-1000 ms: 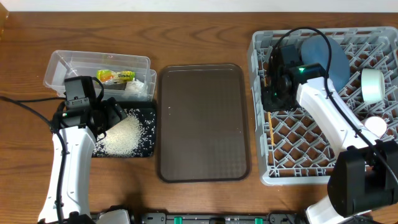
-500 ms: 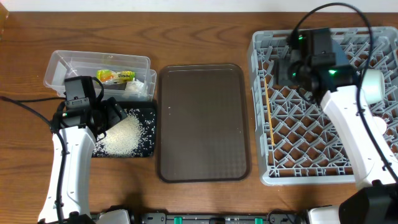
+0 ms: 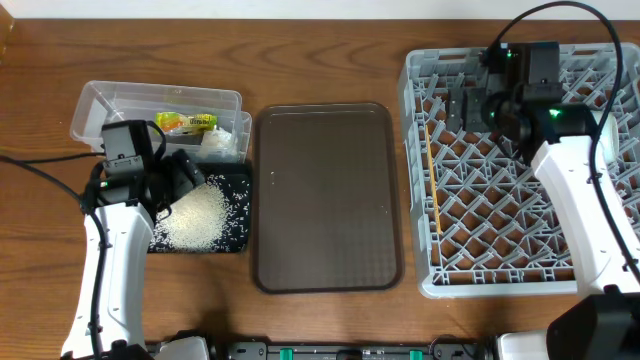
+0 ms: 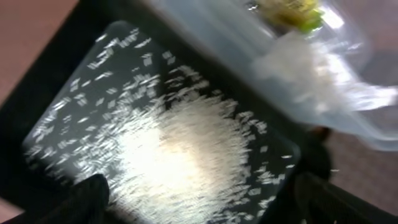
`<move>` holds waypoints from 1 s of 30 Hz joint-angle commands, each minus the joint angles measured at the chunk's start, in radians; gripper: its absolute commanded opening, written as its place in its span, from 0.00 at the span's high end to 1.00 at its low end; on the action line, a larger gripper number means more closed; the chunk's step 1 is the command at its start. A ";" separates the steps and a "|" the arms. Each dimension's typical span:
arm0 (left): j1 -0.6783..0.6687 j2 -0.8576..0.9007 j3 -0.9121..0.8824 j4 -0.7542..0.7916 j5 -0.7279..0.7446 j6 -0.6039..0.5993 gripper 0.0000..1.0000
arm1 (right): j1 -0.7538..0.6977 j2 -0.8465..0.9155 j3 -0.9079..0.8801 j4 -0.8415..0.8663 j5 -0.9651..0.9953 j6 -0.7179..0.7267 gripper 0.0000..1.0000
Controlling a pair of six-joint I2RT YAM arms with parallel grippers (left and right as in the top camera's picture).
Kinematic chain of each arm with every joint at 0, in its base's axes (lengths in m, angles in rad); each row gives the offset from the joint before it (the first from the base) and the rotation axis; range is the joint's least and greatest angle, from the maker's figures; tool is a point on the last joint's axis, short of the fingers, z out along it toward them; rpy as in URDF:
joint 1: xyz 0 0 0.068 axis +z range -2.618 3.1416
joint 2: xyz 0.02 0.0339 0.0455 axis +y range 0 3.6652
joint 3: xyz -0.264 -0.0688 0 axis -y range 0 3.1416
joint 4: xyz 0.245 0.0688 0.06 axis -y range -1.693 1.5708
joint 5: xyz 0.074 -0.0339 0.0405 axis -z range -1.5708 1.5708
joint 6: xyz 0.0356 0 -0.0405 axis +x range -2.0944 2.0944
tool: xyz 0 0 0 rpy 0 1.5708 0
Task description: Sort waste into correct bins and load items into the dishwasher rack
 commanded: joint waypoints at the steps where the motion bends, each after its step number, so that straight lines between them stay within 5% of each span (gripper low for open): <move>1: -0.012 -0.001 0.010 0.027 0.101 0.063 0.02 | -0.063 0.000 0.007 0.014 -0.083 -0.010 0.01; 20: -0.119 -0.040 0.003 -0.238 0.094 0.168 0.02 | -0.178 -0.018 -0.006 -0.269 -0.133 -0.003 0.01; 30: -0.122 -0.395 -0.146 -0.127 0.094 0.212 0.02 | -0.141 -0.373 -0.361 0.032 -0.063 0.000 0.01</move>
